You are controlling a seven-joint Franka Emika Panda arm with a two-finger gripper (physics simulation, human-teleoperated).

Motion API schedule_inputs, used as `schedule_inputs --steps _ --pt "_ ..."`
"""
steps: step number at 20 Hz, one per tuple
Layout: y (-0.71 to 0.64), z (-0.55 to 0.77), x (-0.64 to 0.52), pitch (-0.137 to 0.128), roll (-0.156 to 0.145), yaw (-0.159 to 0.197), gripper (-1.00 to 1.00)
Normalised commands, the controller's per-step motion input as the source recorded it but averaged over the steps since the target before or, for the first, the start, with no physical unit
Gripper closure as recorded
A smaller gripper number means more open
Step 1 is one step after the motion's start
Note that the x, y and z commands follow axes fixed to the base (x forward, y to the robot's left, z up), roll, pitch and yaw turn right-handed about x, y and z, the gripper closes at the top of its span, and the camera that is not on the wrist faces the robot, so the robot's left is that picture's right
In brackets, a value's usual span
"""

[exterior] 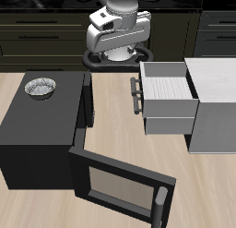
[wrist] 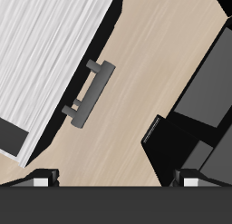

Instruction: Close the top drawer of the white cabinet and place the bowl in the middle drawer

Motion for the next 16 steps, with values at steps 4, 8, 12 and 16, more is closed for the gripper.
schedule_inputs --steps 4,8,12,16 --pt "-0.04 0.03 0.12 0.007 -0.042 0.134 -1.00" --pt "0.05 0.00 0.13 -0.054 -0.079 0.247 -1.00" --pt "0.03 0.00 0.16 -0.087 -0.044 0.229 -1.00" --pt "0.06 -0.02 0.03 -0.036 -0.002 0.139 -1.00"
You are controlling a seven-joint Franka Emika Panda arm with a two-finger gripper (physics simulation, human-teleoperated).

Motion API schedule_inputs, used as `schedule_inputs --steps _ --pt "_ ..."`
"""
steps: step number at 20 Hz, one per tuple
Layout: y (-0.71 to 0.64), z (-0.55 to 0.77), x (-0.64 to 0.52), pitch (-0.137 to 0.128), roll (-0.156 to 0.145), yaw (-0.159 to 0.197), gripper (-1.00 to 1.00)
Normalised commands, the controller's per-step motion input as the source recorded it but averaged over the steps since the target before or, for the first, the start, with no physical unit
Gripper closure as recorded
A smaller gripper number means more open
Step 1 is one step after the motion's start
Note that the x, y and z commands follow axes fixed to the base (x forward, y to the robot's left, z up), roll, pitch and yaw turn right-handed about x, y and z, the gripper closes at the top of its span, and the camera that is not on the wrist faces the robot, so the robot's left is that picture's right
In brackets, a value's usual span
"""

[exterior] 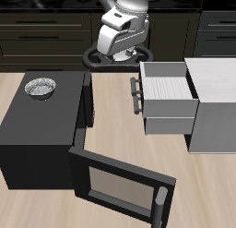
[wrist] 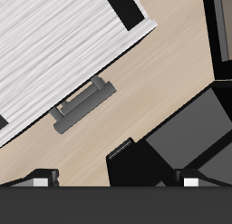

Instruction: Close the top drawer of the white cabinet and place the bowl in the middle drawer

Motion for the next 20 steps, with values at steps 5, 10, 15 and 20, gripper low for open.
schedule_inputs --steps 5,10,15,20 --pt "0.02 -0.12 0.03 -0.028 0.000 0.144 -1.00" --pt "-0.05 0.02 0.02 -0.056 -0.018 0.100 -1.00" --pt "-0.02 -0.11 0.08 -0.006 0.005 0.161 -1.00" --pt "0.05 -0.10 0.03 -0.019 0.006 0.091 -1.00"
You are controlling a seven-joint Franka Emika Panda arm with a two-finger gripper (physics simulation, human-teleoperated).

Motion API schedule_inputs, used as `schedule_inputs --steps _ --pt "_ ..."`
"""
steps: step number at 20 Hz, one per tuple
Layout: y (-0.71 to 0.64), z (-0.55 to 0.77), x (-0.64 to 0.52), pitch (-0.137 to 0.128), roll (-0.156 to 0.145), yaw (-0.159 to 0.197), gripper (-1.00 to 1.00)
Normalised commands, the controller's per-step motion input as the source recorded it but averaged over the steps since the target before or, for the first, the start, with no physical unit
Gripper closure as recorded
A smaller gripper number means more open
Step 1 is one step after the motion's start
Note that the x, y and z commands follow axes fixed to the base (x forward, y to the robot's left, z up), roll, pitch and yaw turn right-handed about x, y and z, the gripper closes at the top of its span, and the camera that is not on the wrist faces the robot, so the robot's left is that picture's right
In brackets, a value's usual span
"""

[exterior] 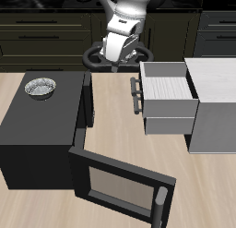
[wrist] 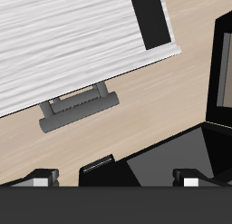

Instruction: Close the top drawer of the white cabinet and place the bowl in the middle drawer

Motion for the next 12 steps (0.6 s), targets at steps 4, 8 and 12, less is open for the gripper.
schedule_inputs --steps 4,8,12 --pt "0.00 -0.05 0.05 -0.003 -0.006 0.020 -1.00" --pt "-0.01 -0.16 0.08 0.011 0.008 0.018 -1.00" --pt "0.06 -0.19 0.02 0.030 0.025 0.013 -1.00"
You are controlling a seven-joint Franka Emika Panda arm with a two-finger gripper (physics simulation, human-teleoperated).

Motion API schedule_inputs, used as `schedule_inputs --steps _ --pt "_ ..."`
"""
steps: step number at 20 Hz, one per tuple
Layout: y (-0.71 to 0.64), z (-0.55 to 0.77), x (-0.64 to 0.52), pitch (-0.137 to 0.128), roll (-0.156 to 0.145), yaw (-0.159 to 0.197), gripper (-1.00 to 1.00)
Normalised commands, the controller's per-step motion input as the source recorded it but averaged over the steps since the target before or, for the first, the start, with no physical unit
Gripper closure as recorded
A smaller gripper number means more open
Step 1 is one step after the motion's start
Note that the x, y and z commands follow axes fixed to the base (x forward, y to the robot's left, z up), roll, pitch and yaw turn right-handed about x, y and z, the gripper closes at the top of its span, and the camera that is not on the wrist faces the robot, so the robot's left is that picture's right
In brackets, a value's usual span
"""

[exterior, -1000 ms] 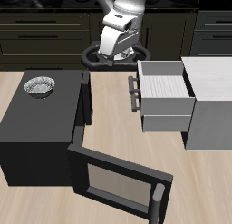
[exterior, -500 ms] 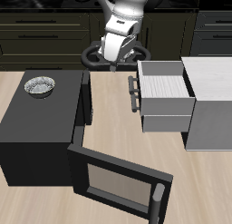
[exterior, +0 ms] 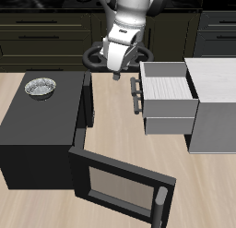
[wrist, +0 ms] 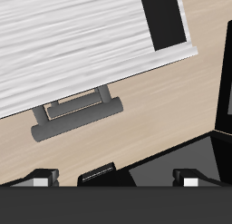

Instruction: Close the top drawer of the white cabinet and place the bowl in the middle drawer

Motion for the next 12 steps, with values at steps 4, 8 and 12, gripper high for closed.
schedule_inputs --steps 4,8,12 --pt "0.04 -0.30 -0.04 0.050 0.071 -0.002 -1.00" --pt "0.02 -0.21 0.01 0.033 0.025 -0.001 -1.00" --pt "0.01 -0.26 -0.08 0.028 0.008 -0.033 -1.00"
